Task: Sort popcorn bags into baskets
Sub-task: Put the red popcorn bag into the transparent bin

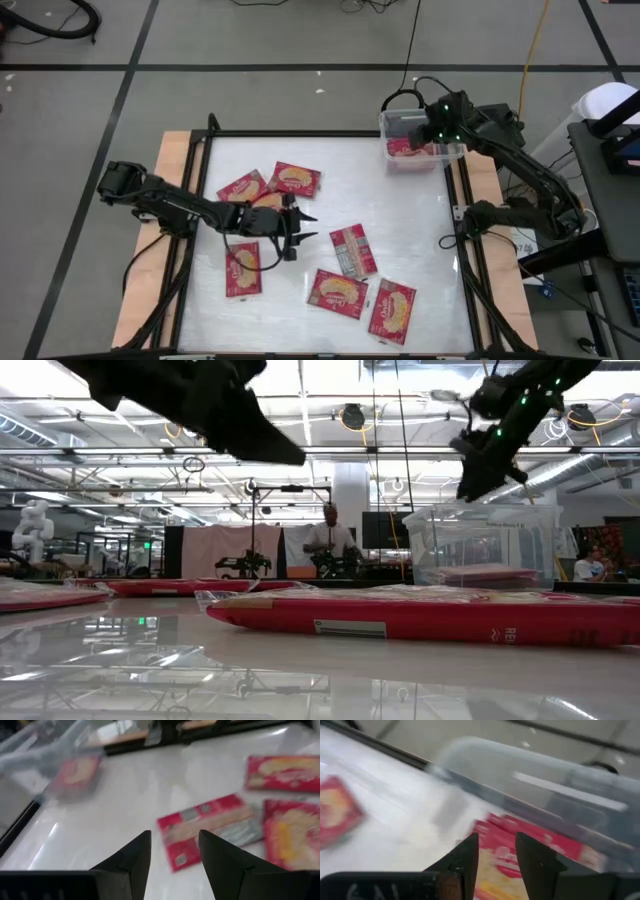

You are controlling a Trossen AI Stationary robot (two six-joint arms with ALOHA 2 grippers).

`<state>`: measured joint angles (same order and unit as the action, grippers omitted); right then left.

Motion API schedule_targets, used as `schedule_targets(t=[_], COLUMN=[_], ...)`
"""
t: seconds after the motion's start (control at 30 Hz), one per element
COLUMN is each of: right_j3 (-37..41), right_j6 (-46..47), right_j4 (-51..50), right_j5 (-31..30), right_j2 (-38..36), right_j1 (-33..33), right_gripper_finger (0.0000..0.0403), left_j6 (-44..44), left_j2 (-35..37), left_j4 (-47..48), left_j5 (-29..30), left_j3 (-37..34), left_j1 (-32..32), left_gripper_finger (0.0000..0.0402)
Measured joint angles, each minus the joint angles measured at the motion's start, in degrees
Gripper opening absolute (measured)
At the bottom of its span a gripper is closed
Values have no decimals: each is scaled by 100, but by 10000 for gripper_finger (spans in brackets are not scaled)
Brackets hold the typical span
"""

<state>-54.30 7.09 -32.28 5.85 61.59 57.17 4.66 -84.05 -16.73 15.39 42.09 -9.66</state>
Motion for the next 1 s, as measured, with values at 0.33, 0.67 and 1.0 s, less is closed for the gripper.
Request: schedule_targets(t=[0.33,0.67,1.0], right_j3=[-1,801,3054], right_j6=[823,1038,1030], right_j4=[86,1407,5154], right_j5=[-1008,-1803,-1947], right_j2=[-1262,-1082,-433], right_j1=[-2257,-4474,-5826], right_gripper_finger=[123,123,123], left_j6=[-1175,-2349,-3289], left_j2=[2,66,66], left_j4=[1472,3726,5137], left_j5=[390,991,1075], left_j3=[0,2,-90], left_j1=[688,740,-171], left_gripper_finger=[170,170,170])
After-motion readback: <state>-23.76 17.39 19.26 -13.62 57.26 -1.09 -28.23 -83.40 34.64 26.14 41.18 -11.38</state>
